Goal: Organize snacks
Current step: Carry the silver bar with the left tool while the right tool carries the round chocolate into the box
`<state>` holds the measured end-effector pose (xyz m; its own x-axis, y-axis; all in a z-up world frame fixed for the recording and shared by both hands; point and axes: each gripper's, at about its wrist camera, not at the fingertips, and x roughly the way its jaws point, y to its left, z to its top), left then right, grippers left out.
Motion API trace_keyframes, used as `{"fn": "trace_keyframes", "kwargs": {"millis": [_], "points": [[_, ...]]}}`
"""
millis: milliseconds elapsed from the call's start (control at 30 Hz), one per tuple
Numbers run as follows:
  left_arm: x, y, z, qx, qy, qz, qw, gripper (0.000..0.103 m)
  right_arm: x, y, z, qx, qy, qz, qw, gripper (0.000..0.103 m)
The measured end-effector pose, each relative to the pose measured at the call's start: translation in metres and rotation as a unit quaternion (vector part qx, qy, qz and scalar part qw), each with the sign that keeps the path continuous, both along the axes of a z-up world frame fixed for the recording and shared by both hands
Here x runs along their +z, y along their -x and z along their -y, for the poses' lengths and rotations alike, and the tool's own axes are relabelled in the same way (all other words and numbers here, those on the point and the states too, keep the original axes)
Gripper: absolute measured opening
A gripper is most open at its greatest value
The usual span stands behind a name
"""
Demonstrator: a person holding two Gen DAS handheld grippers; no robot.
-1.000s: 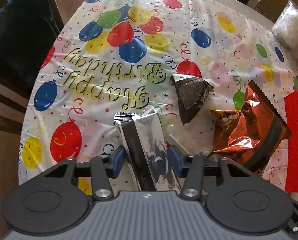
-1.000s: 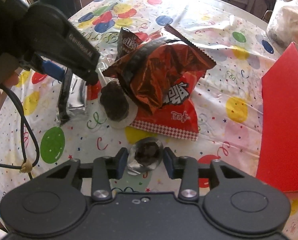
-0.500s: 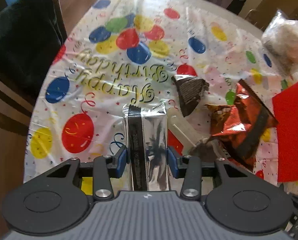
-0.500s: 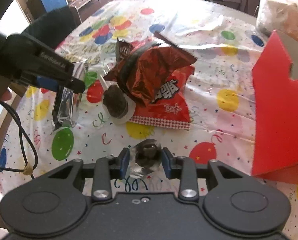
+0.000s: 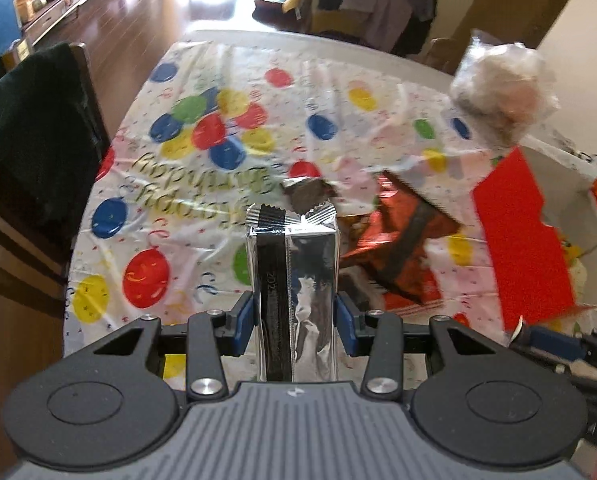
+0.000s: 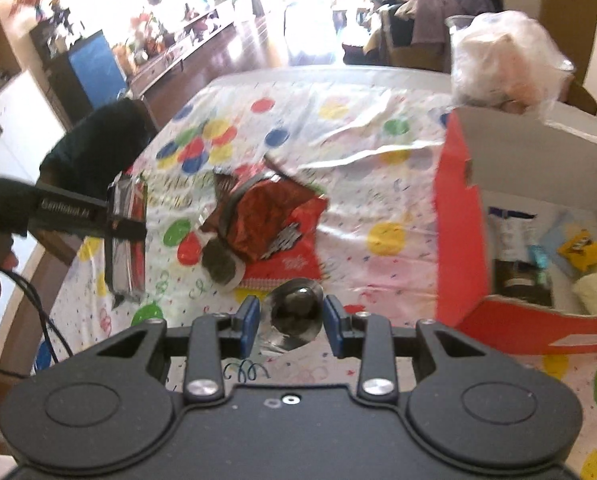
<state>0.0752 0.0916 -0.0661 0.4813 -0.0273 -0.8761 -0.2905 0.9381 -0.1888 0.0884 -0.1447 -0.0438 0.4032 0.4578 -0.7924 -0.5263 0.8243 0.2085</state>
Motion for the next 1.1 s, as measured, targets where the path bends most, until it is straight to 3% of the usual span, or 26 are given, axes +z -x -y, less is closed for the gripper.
{"fn": "trace_keyframes", "kwargs": {"millis": [567,1100], "points": [[0.058,-0.033,0.124,-0.114,0.001,0.057,0.9919,0.042,0.039,-0.034,0.106,-0.072,-0.028,0.059,0.995,0.033],[0.068,-0.101,0.240,-0.169,0.006,0.052,0.9843,0.042,0.031,-0.090,0.207,-0.109,0.001,0.066,0.992,0.033]]}}
